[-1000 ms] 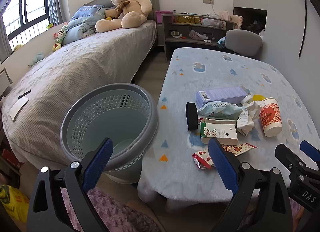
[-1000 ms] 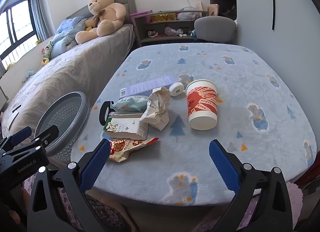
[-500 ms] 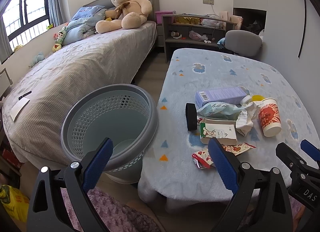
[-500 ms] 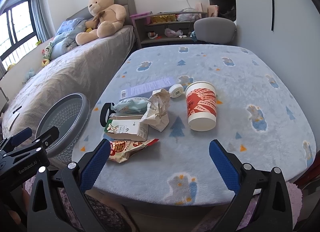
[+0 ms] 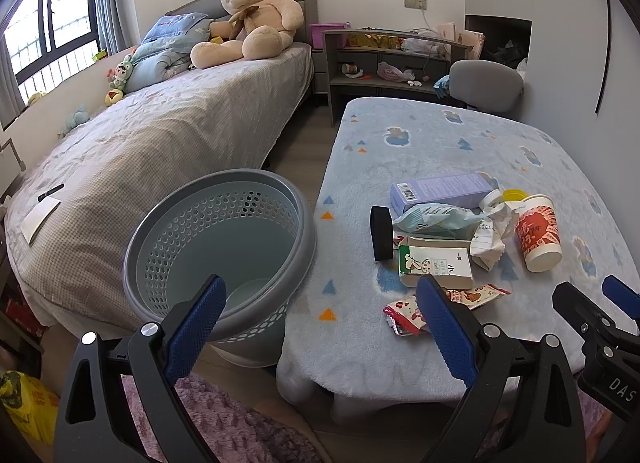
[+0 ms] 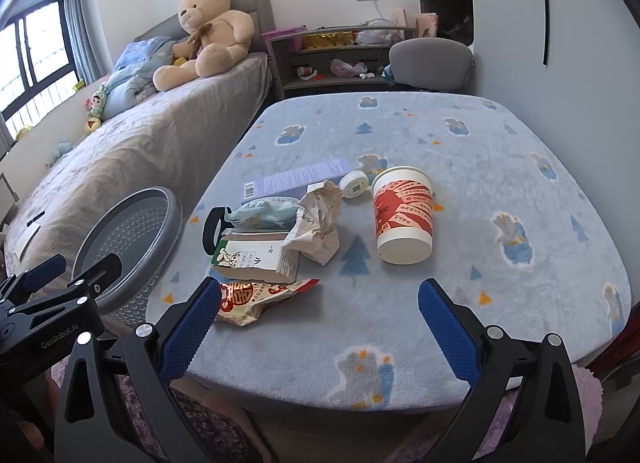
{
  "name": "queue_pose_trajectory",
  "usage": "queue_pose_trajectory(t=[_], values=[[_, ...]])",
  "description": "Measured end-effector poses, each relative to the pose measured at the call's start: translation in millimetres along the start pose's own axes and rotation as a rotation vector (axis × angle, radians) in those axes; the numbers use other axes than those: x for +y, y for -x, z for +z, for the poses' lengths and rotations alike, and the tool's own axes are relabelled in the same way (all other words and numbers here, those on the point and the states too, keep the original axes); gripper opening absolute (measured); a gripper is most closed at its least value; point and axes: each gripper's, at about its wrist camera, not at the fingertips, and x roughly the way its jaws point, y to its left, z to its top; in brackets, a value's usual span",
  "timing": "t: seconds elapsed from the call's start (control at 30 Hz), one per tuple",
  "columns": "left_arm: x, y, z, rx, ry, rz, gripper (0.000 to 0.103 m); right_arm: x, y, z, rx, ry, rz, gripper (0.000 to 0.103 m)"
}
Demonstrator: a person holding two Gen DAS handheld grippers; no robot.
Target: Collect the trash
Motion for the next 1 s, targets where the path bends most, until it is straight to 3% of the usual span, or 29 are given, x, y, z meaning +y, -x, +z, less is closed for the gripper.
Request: queue_pose_trajectory(t=[1.0], values=[[-1.3,1.9,0.8,0.003,-0.002,0.004,0.092,0.6,2.4,1.2,-0.005,0.002,0.002,0.097]])
